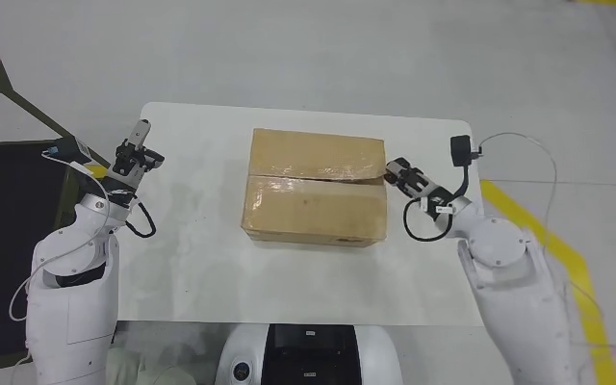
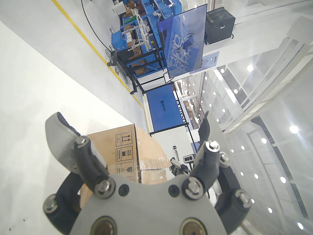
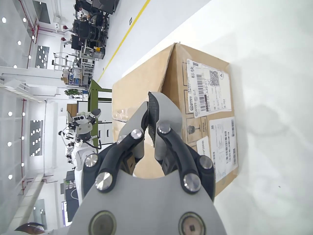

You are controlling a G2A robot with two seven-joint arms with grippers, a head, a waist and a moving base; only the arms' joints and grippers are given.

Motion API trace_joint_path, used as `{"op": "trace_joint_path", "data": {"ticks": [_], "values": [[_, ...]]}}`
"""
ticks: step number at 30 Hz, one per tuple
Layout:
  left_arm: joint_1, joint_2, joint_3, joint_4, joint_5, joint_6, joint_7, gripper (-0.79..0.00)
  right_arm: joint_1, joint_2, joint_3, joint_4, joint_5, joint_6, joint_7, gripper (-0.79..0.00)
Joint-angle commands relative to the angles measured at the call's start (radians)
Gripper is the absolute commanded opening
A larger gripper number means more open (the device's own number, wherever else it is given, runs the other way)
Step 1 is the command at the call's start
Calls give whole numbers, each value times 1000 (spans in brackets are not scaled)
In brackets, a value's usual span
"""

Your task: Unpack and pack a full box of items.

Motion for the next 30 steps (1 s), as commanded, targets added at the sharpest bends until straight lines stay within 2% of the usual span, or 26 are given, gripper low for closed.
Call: {"op": "trace_joint_path", "data": {"ticks": [1,17,26,30], "values": [[0,0,0,0,0,0,0,0,-8,2,0,-16,-36,-11,-7,-785],[0,0,0,0,0,0,0,0,-42,12,0,-71,-154,-171,-38,-785],[0,0,0,0,0,0,0,0,-32,11,-2,-49,-180,-187,-74,-785],[0,0,0,0,0,0,0,0,-14,10,-9,-22,-191,-148,-68,-785]]}}
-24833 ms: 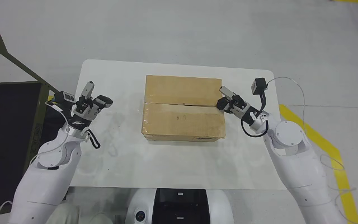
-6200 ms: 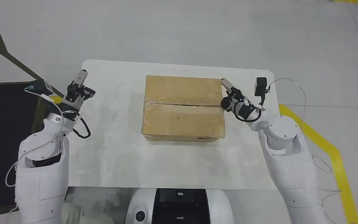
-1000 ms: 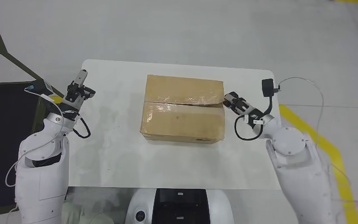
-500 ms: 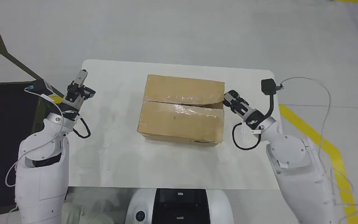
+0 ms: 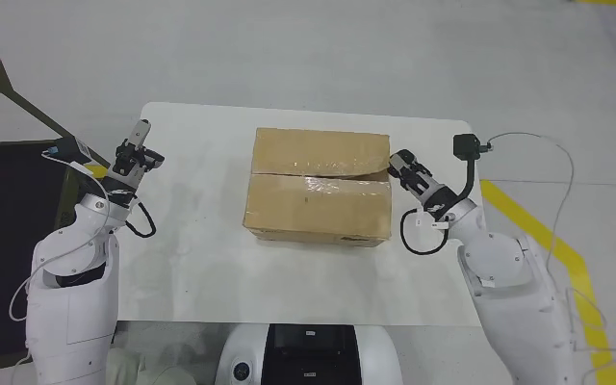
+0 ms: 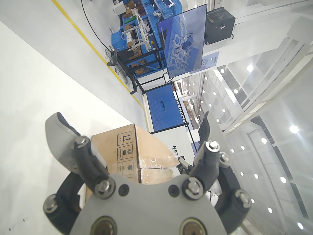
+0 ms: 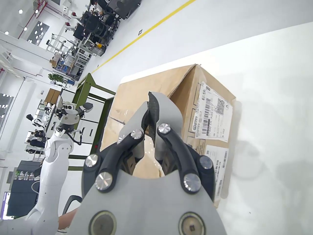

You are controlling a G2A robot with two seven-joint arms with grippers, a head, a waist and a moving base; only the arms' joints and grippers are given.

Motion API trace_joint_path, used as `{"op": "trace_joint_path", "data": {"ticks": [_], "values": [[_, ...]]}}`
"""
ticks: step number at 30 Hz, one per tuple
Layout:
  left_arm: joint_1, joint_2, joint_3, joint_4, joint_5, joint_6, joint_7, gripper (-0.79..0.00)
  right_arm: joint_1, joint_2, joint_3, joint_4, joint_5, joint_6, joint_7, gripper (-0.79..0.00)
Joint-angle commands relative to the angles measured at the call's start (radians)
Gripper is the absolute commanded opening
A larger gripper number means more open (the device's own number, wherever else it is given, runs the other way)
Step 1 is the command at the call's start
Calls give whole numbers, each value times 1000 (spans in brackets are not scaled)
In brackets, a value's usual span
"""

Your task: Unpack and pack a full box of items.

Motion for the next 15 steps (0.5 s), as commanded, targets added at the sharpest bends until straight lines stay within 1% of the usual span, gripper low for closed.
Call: {"op": "trace_joint_path", "data": {"ticks": [1,11,15], "values": [[0,0,0,0,0,0,0,0,10,-1,-4,13,4,22,3,-785],[0,0,0,0,0,0,0,0,14,-3,-1,53,14,151,20,-785],[0,0,0,0,0,0,0,0,23,-7,-13,77,24,167,11,-785]]}}
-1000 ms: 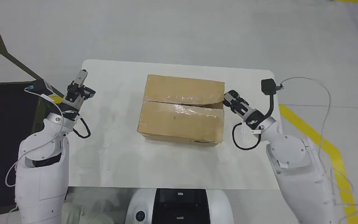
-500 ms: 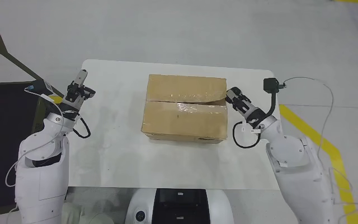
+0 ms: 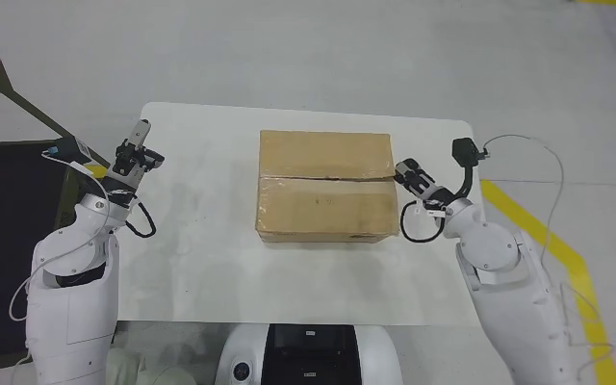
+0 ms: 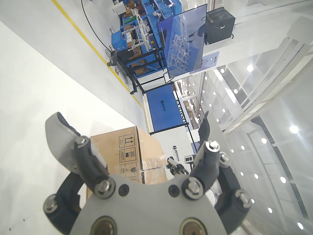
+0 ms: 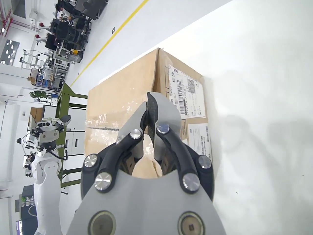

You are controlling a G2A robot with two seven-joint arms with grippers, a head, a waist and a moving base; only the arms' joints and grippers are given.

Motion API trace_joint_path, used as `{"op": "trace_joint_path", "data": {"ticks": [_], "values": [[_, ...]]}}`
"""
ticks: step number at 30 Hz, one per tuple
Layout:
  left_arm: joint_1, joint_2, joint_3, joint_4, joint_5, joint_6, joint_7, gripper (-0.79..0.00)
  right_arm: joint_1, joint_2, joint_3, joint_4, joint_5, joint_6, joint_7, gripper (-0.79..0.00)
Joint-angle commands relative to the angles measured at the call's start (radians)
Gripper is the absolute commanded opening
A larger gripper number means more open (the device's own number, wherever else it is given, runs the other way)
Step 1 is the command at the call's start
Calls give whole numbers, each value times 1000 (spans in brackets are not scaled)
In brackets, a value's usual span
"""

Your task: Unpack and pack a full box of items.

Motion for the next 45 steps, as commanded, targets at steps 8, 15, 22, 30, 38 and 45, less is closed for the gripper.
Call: {"op": "trace_joint_path", "data": {"ticks": [8,15,22,30,38,45], "values": [[0,0,0,0,0,0,0,0,14,-4,-12,51,16,-1,-13,-785],[0,0,0,0,0,0,0,0,32,-8,-27,98,22,-8,-18,-785],[0,0,0,0,0,0,0,0,27,-9,-30,89,13,6,-19,-770],[0,0,0,0,0,0,0,0,28,-10,-36,84,11,15,-10,-708],[0,0,0,0,0,0,0,0,25,-10,-25,73,11,30,-24,-271],[0,0,0,0,0,0,0,0,-34,-6,32,6,12,38,-88,-215]]}}
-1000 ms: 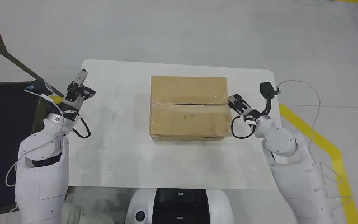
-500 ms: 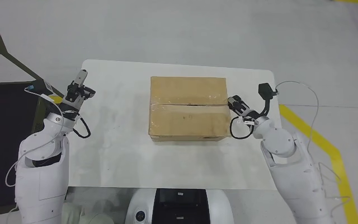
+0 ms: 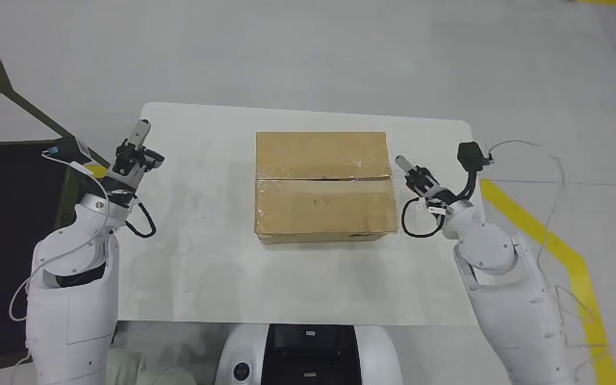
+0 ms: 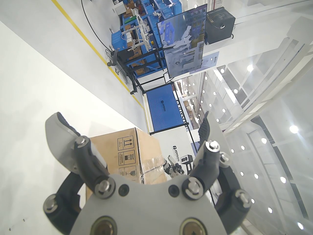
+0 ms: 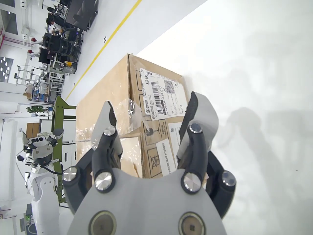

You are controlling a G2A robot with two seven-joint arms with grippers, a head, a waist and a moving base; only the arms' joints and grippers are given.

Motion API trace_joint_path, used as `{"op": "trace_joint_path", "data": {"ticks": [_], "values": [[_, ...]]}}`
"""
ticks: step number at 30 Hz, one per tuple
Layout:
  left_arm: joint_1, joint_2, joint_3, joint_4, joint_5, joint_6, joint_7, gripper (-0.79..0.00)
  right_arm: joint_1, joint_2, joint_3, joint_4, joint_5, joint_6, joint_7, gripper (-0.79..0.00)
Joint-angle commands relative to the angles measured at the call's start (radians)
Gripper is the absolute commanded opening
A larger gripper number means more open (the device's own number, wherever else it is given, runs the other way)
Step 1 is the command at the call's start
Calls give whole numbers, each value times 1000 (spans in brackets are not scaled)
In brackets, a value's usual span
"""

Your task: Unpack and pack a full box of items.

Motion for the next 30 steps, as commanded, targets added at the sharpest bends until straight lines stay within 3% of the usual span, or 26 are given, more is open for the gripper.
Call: {"op": "trace_joint_path", "data": {"ticks": [1,8,16,18,19,30], "values": [[0,0,0,0,0,0,0,0,-18,1,19,-16,4,-5,-18,-219],[0,0,0,0,0,0,0,0,-74,1,84,-55,54,-84,-109,-222],[0,0,0,0,0,0,0,0,-149,-2,162,-86,113,-211,-229,-172],[0,0,0,0,0,0,0,0,-156,-3,170,-82,125,-235,-239,-83],[0,0,0,0,0,0,0,0,-156,-3,173,-79,129,-245,-243,0],[0,0,0,0,0,0,0,-1,-155,-4,175,-69,140,-268,-246,0]]}}
